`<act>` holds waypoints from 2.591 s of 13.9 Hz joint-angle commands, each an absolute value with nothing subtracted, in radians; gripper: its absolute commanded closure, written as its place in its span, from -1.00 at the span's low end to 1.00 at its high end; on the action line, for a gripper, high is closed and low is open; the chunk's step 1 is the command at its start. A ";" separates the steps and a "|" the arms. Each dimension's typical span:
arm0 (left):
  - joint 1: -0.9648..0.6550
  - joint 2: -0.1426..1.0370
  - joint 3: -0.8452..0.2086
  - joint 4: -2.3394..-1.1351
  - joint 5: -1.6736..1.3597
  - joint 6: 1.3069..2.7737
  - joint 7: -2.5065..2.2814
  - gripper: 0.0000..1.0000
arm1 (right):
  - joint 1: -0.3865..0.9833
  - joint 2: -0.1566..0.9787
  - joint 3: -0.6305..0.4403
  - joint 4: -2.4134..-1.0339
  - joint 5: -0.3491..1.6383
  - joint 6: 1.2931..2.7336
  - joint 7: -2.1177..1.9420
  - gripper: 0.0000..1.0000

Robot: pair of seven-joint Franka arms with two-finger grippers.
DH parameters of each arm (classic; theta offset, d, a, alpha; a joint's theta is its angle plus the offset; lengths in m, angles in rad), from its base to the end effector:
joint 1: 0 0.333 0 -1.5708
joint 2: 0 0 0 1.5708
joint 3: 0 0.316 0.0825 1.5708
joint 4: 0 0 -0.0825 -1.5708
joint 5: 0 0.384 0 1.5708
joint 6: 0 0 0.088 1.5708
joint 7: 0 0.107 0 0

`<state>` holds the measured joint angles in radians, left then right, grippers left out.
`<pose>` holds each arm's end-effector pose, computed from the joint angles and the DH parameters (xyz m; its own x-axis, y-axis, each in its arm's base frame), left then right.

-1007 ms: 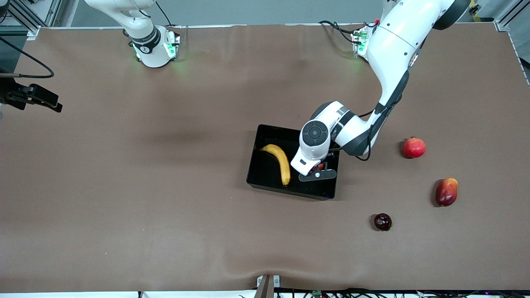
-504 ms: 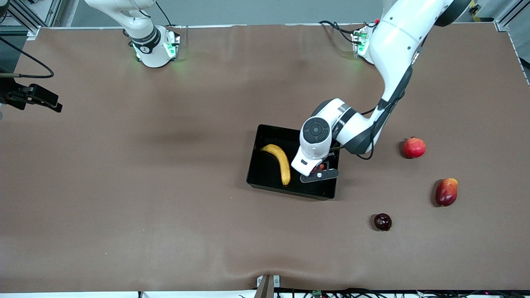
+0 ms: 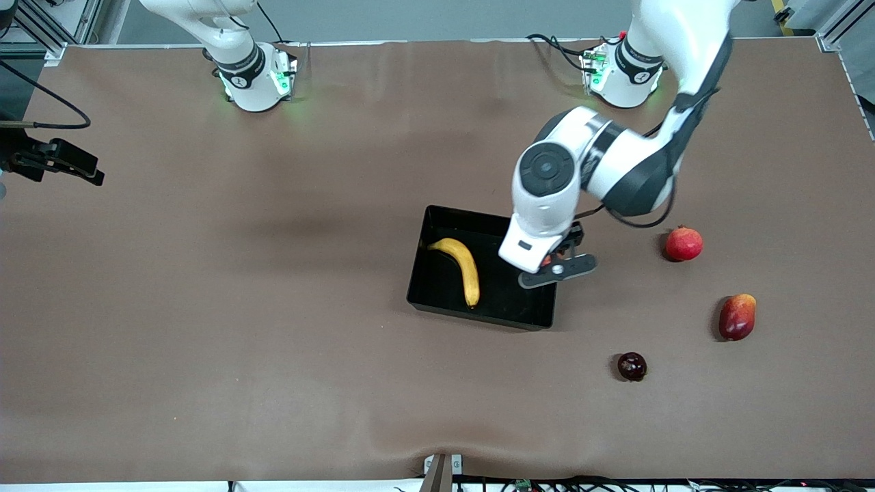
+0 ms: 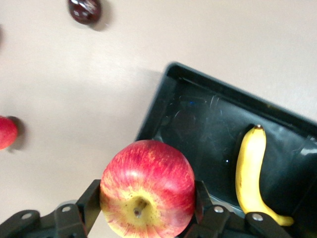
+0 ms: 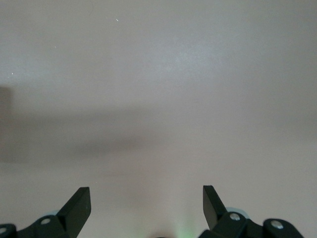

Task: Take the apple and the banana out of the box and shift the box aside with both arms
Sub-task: 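Carry the red apple toward the mango with the left gripper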

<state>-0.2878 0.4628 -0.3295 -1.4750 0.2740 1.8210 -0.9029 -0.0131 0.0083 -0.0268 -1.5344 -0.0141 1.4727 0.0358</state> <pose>0.5837 -0.3452 0.4151 0.9734 0.2268 0.0311 0.2289 -0.9629 -0.1428 0.5465 -0.0234 0.6287 0.9946 -0.0769 -0.0694 -0.0759 -0.9970 0.0168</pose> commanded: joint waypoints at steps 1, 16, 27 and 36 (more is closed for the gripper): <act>-0.194 0.402 -0.336 -1.479 0.210 1.773 -0.783 1.00 | -0.009 0.023 -0.026 -1.513 -0.006 1.463 0.054 -1.00; 0.181 0.446 -0.330 -1.675 0.215 1.945 -0.376 1.00 | -0.006 0.025 -0.026 -1.513 0.008 1.463 0.054 -1.00; 0.268 0.563 -0.328 -1.744 0.324 2.181 -0.336 1.00 | -0.006 0.026 -0.026 -1.513 0.008 1.465 0.054 -1.00; 0.176 0.597 -0.336 -1.839 0.319 2.247 -0.436 1.00 | -0.002 0.034 -0.025 -1.513 0.009 1.463 0.054 -1.00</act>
